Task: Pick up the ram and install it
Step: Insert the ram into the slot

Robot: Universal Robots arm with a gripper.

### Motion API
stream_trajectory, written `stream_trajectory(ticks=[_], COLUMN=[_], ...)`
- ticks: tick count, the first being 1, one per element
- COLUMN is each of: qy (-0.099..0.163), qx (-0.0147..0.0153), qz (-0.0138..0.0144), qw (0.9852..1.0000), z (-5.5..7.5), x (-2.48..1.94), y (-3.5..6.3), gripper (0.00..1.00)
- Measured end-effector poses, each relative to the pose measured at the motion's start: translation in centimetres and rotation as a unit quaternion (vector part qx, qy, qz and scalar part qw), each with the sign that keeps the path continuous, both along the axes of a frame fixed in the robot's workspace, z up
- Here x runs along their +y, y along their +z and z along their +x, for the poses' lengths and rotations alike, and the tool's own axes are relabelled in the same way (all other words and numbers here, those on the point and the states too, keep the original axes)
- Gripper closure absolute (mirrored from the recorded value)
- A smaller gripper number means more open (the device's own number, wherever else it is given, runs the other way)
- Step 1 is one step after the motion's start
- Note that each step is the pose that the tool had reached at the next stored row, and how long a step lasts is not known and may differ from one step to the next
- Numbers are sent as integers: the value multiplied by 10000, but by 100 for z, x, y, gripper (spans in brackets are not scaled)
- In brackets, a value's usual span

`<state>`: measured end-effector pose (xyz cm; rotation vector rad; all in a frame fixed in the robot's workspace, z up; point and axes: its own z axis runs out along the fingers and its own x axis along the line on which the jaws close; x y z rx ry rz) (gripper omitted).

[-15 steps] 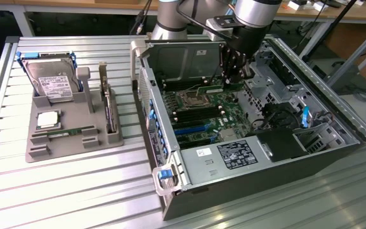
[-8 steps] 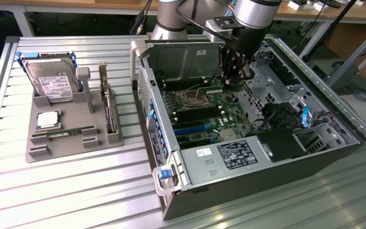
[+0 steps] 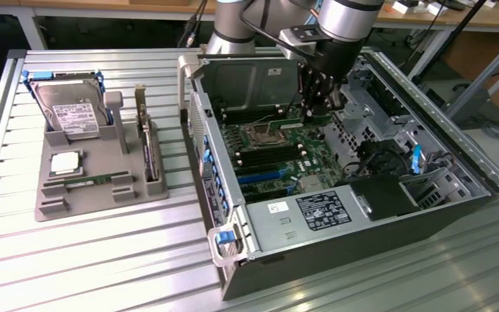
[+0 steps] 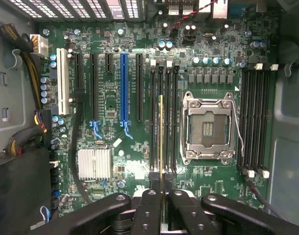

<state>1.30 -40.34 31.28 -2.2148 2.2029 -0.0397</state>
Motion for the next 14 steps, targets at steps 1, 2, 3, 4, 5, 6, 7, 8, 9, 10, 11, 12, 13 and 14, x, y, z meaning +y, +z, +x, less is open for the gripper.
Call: stream_trajectory(ticks=[1, 2, 3, 4, 5, 6, 7, 8, 9, 10, 11, 12, 13, 14], qy=[0, 0, 0, 0, 0, 0, 0, 0, 0, 0, 0, 0, 0, 0], qx=[0, 0, 0, 0, 0, 0, 0, 0, 0, 0, 0, 0, 0, 0], qz=[0, 0, 0, 0, 0, 0, 0, 0, 0, 0, 0, 0, 0, 0], qw=[10000, 10000, 10000, 10000, 10000, 10000, 10000, 10000, 10000, 10000, 10000, 10000, 10000, 10000], z=[0, 0, 0, 0, 0, 0, 0, 0, 0, 0, 0, 0, 0, 0], x=[0, 0, 0, 0, 0, 0, 0, 0, 0, 0, 0, 0, 0, 0], y=[-8, -15, -22, -27, -34, -41, -53, -63, -69, -79, -87, -94, -103, -113], gripper=[87, 87, 87, 87, 87, 87, 87, 87, 87, 87, 87, 87, 87, 87])
